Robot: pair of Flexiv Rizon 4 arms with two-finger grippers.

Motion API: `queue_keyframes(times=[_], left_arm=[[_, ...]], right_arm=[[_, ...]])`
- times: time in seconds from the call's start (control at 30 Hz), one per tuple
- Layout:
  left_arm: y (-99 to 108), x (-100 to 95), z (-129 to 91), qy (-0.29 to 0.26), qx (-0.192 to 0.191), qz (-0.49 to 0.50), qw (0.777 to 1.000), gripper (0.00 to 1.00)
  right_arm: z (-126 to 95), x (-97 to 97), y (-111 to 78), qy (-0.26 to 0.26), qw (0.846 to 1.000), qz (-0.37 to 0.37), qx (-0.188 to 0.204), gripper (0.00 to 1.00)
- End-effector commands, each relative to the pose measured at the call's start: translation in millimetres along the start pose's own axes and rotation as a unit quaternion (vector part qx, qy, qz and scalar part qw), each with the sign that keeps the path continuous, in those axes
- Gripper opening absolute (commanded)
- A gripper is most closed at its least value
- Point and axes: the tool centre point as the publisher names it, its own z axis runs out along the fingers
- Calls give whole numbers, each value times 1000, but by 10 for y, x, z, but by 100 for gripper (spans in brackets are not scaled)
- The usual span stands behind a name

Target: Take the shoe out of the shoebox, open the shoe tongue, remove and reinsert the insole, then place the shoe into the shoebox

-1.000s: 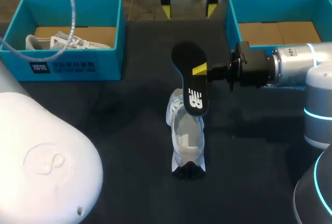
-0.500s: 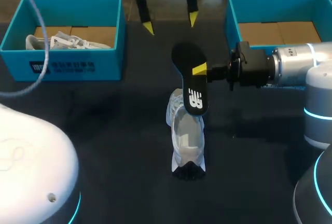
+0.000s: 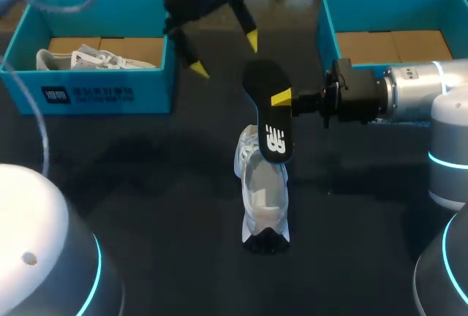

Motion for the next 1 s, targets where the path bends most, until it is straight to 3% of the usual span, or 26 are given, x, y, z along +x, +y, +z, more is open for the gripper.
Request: queue_keyframes(times=[0.03,0.3,0.4,0.5,0.87,1.0], left_arm=[[-28,100,42,-388,12,2,922,100],[-38,112,60,-390,9,7,921,100],[-49,263,267,-429,24,54,901,100],[0,339,422,-467,10,76,881,100],[22,340,445,-472,3,70,879,100],[76,263,563,-517,-18,83,852,100]], right_arm=[[16,-5,1,0,1000,0,-1,0],[16,-5,1,0,1000,0,-1,0],[16,-5,1,0,1000,0,-1,0],[16,-5,1,0,1000,0,-1,0],[16,-5,1,0,1000,0,-1,0],[16,-5,1,0,1000,0,-1,0]])
